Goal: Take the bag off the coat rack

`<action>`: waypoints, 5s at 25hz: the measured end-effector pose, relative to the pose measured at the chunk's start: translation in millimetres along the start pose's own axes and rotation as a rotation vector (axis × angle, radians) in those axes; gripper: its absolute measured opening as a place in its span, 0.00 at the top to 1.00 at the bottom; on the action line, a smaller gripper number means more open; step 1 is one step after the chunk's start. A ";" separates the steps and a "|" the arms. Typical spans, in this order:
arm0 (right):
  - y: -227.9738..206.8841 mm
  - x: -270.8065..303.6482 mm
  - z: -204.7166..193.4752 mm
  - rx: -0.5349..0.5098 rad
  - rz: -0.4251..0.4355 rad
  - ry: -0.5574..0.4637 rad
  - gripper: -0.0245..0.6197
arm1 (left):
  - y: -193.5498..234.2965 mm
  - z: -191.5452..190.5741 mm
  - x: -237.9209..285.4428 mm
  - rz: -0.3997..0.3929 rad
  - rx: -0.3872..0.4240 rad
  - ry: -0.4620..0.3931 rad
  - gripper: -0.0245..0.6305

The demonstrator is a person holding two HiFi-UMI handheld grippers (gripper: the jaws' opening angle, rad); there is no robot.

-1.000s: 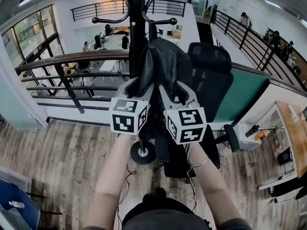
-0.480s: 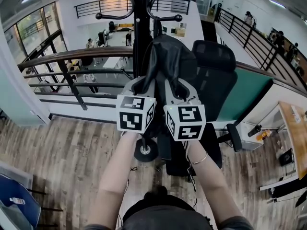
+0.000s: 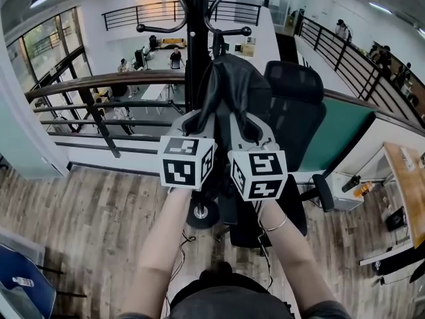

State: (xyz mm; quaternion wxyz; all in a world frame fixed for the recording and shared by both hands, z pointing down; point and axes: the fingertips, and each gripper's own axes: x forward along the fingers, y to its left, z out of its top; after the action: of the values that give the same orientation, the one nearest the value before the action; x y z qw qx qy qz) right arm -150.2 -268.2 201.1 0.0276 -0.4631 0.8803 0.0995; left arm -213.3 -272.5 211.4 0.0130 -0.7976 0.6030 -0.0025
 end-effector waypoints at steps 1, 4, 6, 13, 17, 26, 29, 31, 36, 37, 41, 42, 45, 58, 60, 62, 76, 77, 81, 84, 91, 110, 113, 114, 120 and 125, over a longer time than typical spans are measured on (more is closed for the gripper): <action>0.4 -1.6 1.9 -0.003 -0.002 -0.007 0.92 | -1.0 1.5 -1.3 -0.002 0.000 -0.007 0.89; 0.6 -9.2 8.4 -0.016 -0.018 -0.038 0.93 | -6.6 6.9 -5.3 -0.017 0.006 -0.033 0.89; 1.0 -14.6 14.7 -0.030 -0.028 -0.063 0.93 | -10.3 12.7 -8.5 -0.026 0.013 -0.055 0.89; -2.5 -31.7 45.3 -0.103 -0.069 -0.137 0.94 | -25.2 42.0 -17.2 -0.063 0.028 -0.129 0.89; -7.3 -43.8 58.5 -0.136 -0.094 -0.160 0.94 | -37.7 54.8 -20.3 -0.086 0.039 -0.159 0.89; -14.1 -73.3 85.6 -0.179 -0.135 -0.196 0.94 | -68.1 79.8 -30.3 -0.141 0.066 -0.208 0.89; -17.7 -78.6 89.7 -0.187 -0.150 -0.189 0.94 | -76.2 84.1 -29.1 -0.164 0.072 -0.210 0.89; -19.2 -83.0 89.8 -0.196 -0.164 -0.181 0.94 | -82.3 84.0 -28.8 -0.184 0.074 -0.208 0.89; -31.2 -103.1 87.9 -0.208 -0.209 -0.171 0.94 | -108.8 82.5 -27.6 -0.236 0.088 -0.206 0.89; -33.7 -107.5 86.8 -0.209 -0.219 -0.166 0.94 | -114.0 80.9 -27.7 -0.248 0.087 -0.205 0.89; -46.6 -123.8 80.3 -0.209 -0.263 -0.141 0.94 | -134.3 74.1 -24.5 -0.303 0.071 -0.192 0.89; -51.1 -127.4 78.1 -0.206 -0.274 -0.132 0.94 | -139.4 71.8 -22.4 -0.317 0.067 -0.186 0.89; -63.2 -137.4 67.3 -0.188 -0.303 -0.100 0.94 | -153.0 61.0 -16.1 -0.355 0.052 -0.160 0.89; -130.7 -181.4 -15.6 -0.073 -0.399 0.046 0.94 | -227.5 -19.1 24.4 -0.483 -0.029 -0.008 0.89; -140.7 -185.1 -30.4 -0.054 -0.406 0.063 0.94 | -236.5 -32.5 31.9 -0.490 -0.035 0.016 0.89; -151.3 -188.0 -46.0 -0.034 -0.411 0.083 0.94 | -245.2 -46.7 40.3 -0.493 -0.043 0.043 0.89; -208.8 -181.9 -179.5 0.122 -0.378 0.255 0.94 | -276.6 -171.8 104.4 -0.433 -0.121 0.220 0.89; -213.3 -180.4 -189.5 0.132 -0.376 0.266 0.94 | -278.2 -180.7 109.8 -0.429 -0.126 0.231 0.89; -227.6 -172.8 -228.6 0.164 -0.370 0.308 0.94 | -281.6 -216.1 129.9 -0.417 -0.143 0.271 0.89; -234.6 -163.9 -254.5 0.184 -0.363 0.337 0.94 | -279.4 -240.1 143.9 -0.400 -0.157 0.299 0.89; -244.9 -138.1 -313.2 0.232 -0.332 0.408 0.94 | -266.5 -295.1 174.7 -0.347 -0.190 0.379 0.89; -235.2 -65.3 -414.0 0.236 -0.235 0.526 0.94 | -211.8 -392.5 228.1 -0.213 -0.185 0.523 0.89; -234.9 -55.9 -421.8 0.232 -0.229 0.533 0.94 | -205.2 -398.8 233.8 -0.186 -0.185 0.538 0.89; -235.3 -53.3 -424.2 0.236 -0.228 0.536 0.94 | -203.1 -400.5 235.7 -0.180 -0.187 0.542 0.89; -235.2 -43.9 -431.9 0.273 -0.199 0.540 0.94 | -192.5 -406.0 239.7 -0.167 -0.200 0.558 0.89; -232.8 -36.7 -438.2 0.312 -0.170 0.546 0.93 | -184.4 -411.0 242.2 -0.149 -0.202 0.567 0.89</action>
State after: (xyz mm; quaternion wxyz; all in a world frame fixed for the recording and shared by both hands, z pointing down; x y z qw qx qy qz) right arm 80.8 -454.8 600.3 -0.1306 -0.5348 0.8179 -0.1671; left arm 22.1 -462.6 623.7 -0.2352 -0.8044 0.5198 -0.1659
